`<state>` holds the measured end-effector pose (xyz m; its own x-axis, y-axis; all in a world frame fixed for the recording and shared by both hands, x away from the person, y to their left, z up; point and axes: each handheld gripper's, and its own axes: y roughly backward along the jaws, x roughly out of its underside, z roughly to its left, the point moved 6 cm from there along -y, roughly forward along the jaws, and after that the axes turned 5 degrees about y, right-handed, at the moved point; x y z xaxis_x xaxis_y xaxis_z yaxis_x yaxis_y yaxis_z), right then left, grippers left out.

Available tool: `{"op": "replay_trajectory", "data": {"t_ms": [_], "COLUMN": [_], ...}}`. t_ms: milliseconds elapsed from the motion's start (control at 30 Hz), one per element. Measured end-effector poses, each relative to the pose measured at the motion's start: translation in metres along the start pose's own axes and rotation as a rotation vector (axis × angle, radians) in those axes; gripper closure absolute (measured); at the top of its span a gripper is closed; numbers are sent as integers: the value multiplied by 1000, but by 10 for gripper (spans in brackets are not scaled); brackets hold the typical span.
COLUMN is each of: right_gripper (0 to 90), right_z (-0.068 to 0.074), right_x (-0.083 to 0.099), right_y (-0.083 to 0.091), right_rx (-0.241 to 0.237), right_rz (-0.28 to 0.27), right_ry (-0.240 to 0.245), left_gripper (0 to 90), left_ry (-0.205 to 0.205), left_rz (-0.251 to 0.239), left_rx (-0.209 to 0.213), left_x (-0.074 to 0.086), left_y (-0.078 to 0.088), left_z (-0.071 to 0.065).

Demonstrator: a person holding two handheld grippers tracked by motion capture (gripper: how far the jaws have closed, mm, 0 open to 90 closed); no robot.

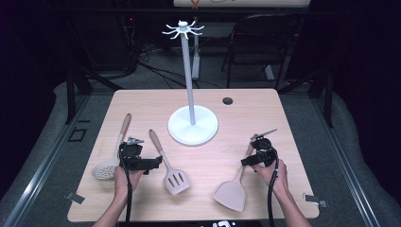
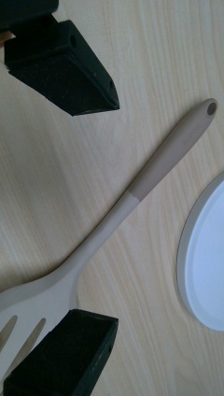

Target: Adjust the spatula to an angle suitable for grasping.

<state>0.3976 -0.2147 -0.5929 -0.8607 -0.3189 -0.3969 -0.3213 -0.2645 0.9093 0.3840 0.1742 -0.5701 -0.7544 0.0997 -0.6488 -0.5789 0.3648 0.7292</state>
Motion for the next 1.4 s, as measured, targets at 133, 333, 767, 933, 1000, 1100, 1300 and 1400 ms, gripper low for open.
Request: {"op": "replay_trajectory", "data": {"t_ms": [133,333,767,933,1000,1100,1300,1400], "right_gripper": [388,409,468,486,503,525,548,565], "right_z": [4,7,15,13,15,18,19,20], "right_x": [-3,0,-5,-4,-5,-7,-8,-8], "right_y": [-3,-4,-16,-15,-15,-15,-15,-13], "right_rx": [13,-30,-3,-9,-16,-23,-36,-45], "right_rz": [28,53,99,96,80,75,81,102], "right_ry": [8,-18,16,17,32,50,64,72], "left_gripper": [5,6,9,10,11,11,12,13], "left_ry": [-5,-15,-30,-34,-36,-47,-48,-53], "left_rz": [2,7,6,9,10,10,17,19], "left_rx": [0,6,10,15,15,11,12,12], "left_x": [-1,-2,-3,-2,-2,-2,-1,-1], "left_y": [-1,-4,-4,-4,-4,-4,-5,-5], "left_z": [-1,-6,-8,-9,-10,-10,-10,-10]}}
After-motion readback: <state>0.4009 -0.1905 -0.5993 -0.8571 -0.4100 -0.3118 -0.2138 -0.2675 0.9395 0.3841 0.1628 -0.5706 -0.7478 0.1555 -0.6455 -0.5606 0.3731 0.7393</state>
